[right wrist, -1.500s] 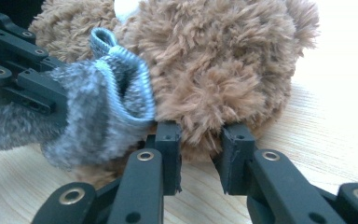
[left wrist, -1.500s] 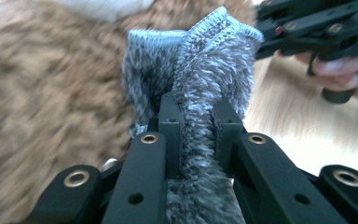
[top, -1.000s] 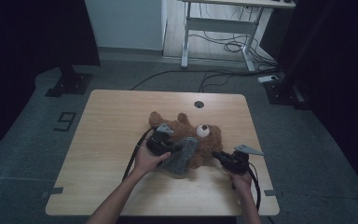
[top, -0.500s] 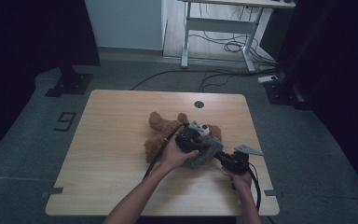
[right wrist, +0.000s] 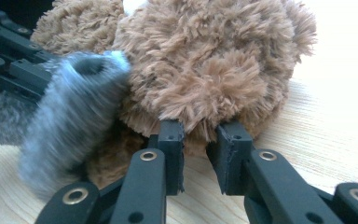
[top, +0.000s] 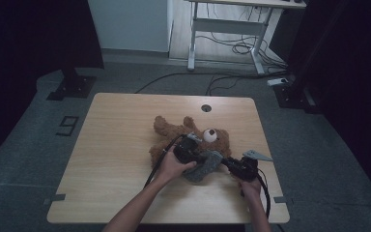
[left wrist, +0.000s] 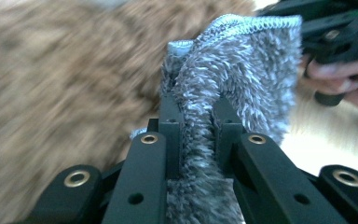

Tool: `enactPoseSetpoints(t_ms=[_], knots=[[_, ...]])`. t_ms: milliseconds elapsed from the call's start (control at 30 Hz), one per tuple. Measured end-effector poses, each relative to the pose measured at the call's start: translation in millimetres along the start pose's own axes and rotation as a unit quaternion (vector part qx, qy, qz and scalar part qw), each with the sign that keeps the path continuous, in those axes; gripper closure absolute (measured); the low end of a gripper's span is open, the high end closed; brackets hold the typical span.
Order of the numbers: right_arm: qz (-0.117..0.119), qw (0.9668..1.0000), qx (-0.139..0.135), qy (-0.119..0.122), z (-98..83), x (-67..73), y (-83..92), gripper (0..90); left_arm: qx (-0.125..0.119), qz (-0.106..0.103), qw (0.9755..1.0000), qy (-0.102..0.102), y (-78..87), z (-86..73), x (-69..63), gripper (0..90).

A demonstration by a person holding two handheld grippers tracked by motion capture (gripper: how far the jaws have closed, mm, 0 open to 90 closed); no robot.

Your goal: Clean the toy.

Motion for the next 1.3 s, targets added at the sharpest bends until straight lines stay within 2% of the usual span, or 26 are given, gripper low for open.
enactPoseSetpoints(t_ms=[100,133,200,333,433,467,500,533,567,633,667,700,733,867,967,1033,1133,1167,1200,1233,1267,1300], knots=[[-0.001,1.0,-0.001,0.0,0.1,-0.6,-0.3,73.4,-0.007,0.013,0.9997,0.021,14.2,-10.4,15.8,77.4],[-0.001,1.0,-0.001,0.001,0.2,-0.8,-0.3,73.2,-0.007,0.013,0.9997,0.021,14.2,-10.4,15.8,77.4],[-0.001,1.0,-0.002,0.001,0.3,-1.0,-0.3,73.0,-0.014,0.019,0.9992,0.031,25.4,-17.6,26.0,77.4],[-0.005,1.0,-0.001,0.003,0.0,-2.1,-0.4,71.0,-0.032,0.028,0.9983,0.041,45.6,-29.8,38.2,77.3],[-0.008,1.0,0.0,0.005,-0.2,-2.8,-0.2,68.8,-0.04,0.031,0.9976,0.046,51.1,-34.2,42.2,77.1],[-0.009,0.9999,0.0,0.007,0.0,-3.0,0.3,66.3,-0.045,0.029,0.9972,0.053,53.4,-37.1,44.6,77.0],[-0.014,0.9999,-0.004,0.008,1.8,-3.1,2.3,58.4,-0.052,0.024,0.9964,0.062,55.5,-41.1,47.3,76.9],[-0.014,0.9998,-0.008,0.009,3.2,-2.9,3.6,54.6,-0.052,0.024,0.9964,0.062,55.5,-41.1,47.3,76.9],[-0.014,0.9998,-0.008,0.009,3.2,-2.9,3.6,54.6,-0.054,0.022,0.9961,0.065,56.4,-43.3,48.8,76.9],[-0.024,0.9993,-0.028,0.005,11.3,-1.9,7.3,42.7,-0.06,0.019,0.9955,0.071,58.3,-47.8,50.8,76.7],[-0.024,0.9991,-0.035,0.002,15.2,-1.1,8.5,39.0,-0.06,0.019,0.9955,0.071,58.8,-48.7,51.0,76.7],[-0.024,0.9991,-0.035,0.002,15.2,-1.1,8.5,39.0,-0.06,0.019,0.9955,0.071,58.8,-48.7,51.0,76.6],[-0.021,0.9989,-0.042,0.003,22.9,1.5,9.8,31.9,-0.062,0.018,0.9953,0.072,59.0,-49.5,51.0,76.7],[-0.034,0.9985,-0.035,0.024,39.2,5.1,4.1,21.5,-0.064,0.013,0.9949,0.076,57.1,-53.1,51.0,76.5],[-0.03,0.9987,-0.033,0.025,47.3,6.5,-1.9,20.2,-0.065,0.01,0.9946,0.08,56.4,-54.5,51.1,76.5],[-0.026,0.9993,-0.011,0.023,48.3,4.6,-15.6,19.7,-0.068,0.007,0.9941,0.084,55.7,-56.1,51.8,76.5],[-0.035,0.999,0.019,0.02,37.7,-1.4,-28.4,18.3,-0.069,0.005,0.9938,0.087,55.4,-56.9,52.4,76.5],[-0.035,0.999,0.019,0.02,37.7,-1.4,-28.4,18.3,-0.069,0.005,0.9938,0.087,55.4,-56.9,52.4,76.5],[-0.03,0.9994,0.017,0.002,34.2,-4.6,-30.3,18.8,-0.07,0.004,0.9938,0.087,55.2,-57.2,52.0,76.5],[-0.03,0.9994,0.017,0.002,34.2,-4.6,-30.3,18.8,-0.07,0.004,0.9938,0.087,55.2,-57.2,52.0,76.5],[-0.02,0.9997,0.01,-0.011,32.3,-6.3,-29.9,23.7,-0.071,0.002,0.9937,0.087,54.7,-57.9,51.9,76.5],[-0.02,0.9997,0.01,-0.011,32.3,-6.3,-29.9,23.7,-0.071,0.002,0.9937,0.087,54.7,-57.9,51.9,76.5]])
Point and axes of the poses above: each handheld gripper's, and its own axes: y roughly backward along the jaws, z roughly out of its top, x roughly to its left, the point moved 10 cm from there along -y, roughly forward along the jaws, and after that the axes turned 2 degrees about z, right-handed, at the moved point
